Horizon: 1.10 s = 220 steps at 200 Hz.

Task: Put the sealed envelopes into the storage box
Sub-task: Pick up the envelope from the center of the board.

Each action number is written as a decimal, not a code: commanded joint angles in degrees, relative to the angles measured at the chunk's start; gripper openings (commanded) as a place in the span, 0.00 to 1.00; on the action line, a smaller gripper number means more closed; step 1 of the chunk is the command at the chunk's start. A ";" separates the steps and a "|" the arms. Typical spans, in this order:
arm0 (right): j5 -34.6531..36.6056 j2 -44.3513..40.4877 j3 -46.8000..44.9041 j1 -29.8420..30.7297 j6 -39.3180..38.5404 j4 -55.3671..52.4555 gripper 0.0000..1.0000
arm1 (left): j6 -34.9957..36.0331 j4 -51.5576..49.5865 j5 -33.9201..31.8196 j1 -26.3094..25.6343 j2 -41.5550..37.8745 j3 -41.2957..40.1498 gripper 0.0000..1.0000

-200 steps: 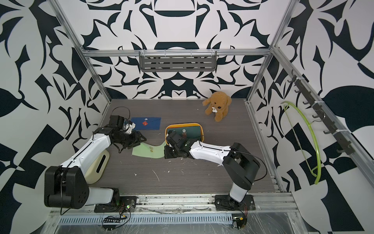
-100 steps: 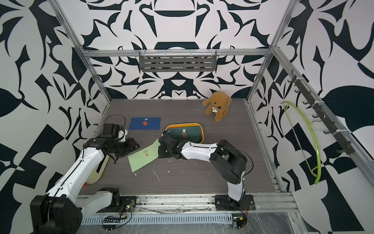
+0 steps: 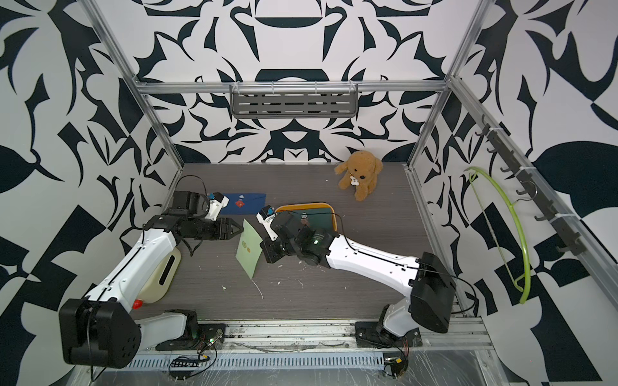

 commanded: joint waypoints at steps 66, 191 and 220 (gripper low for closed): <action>-11.37 -8.61 3.80 -10.15 -11.44 -14.18 0.01 | 13.88 12.04 25.21 0.17 4.37 -6.00 0.59; -21.76 -8.58 7.01 -15.76 -15.12 -16.08 0.00 | 23.98 11.83 27.27 -7.67 11.25 -3.22 0.59; -21.83 -7.52 7.59 -16.21 -15.20 -15.43 0.00 | 24.53 11.99 27.79 -9.49 11.96 -3.52 0.58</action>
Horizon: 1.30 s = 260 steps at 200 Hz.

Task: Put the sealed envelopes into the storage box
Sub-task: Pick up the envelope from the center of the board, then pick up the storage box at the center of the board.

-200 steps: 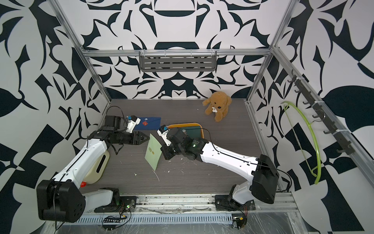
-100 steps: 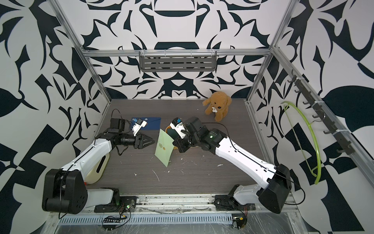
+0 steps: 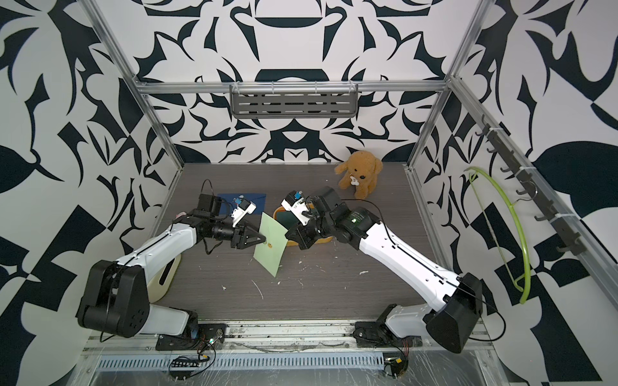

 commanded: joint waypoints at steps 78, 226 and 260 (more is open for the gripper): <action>2.46 3.29 2.72 -4.09 -0.43 3.47 0.01 | 3.02 -5.31 2.33 -1.10 -1.17 1.73 0.21; 23.80 11.54 2.29 -17.58 12.04 -4.16 0.50 | -1.00 -19.20 -11.73 -3.39 -1.47 11.43 0.00; 26.77 16.45 2.66 -20.57 13.41 -7.23 0.49 | -1.12 -27.19 -14.71 -3.45 1.85 17.61 0.00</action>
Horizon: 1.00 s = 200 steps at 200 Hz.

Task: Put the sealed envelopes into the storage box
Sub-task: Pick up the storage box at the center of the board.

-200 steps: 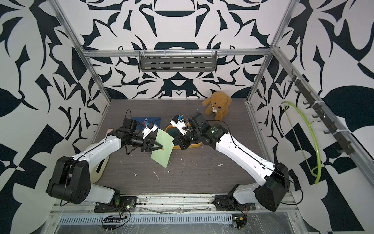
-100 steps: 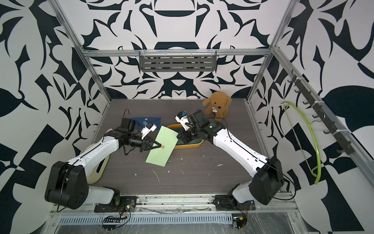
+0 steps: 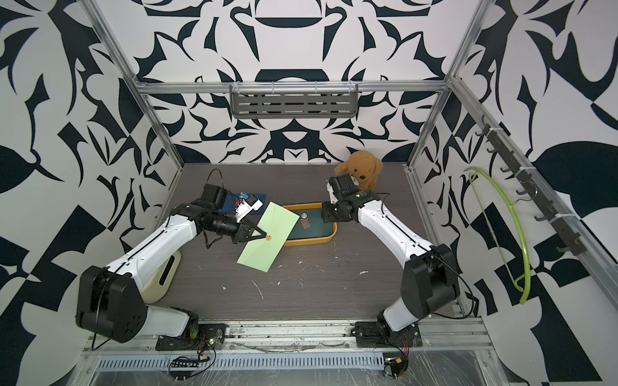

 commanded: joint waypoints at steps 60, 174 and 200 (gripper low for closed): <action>3.53 8.09 1.15 -1.82 2.22 -2.26 0.41 | 1.02 -11.80 -4.67 -1.38 3.57 7.81 0.00; -2.40 9.17 -0.42 -1.77 -0.72 0.27 0.06 | 1.30 -14.43 -8.72 -4.92 6.58 13.97 0.00; -7.49 7.16 -1.69 -0.68 -2.99 1.95 0.04 | 3.36 -18.39 -11.78 -7.00 9.96 18.66 0.00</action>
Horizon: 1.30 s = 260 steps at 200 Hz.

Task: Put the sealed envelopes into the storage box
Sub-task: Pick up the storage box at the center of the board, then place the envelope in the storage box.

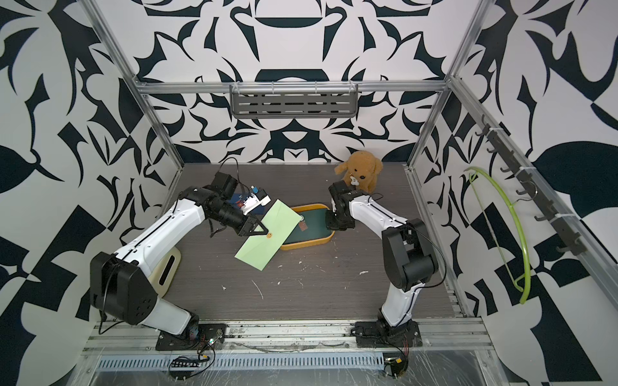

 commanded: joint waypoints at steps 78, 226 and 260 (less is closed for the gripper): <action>-8.15 -6.46 -2.29 6.18 -9.55 2.42 0.02 | 9.31 -14.12 -9.86 -5.10 14.63 19.43 0.00; -9.54 -5.85 0.31 8.64 -8.62 1.71 0.02 | 12.33 -9.32 -13.79 -5.50 25.63 16.58 0.03; -10.23 -5.94 0.11 8.78 -7.94 2.25 0.02 | 11.41 -7.58 -16.65 -6.68 26.11 15.68 0.18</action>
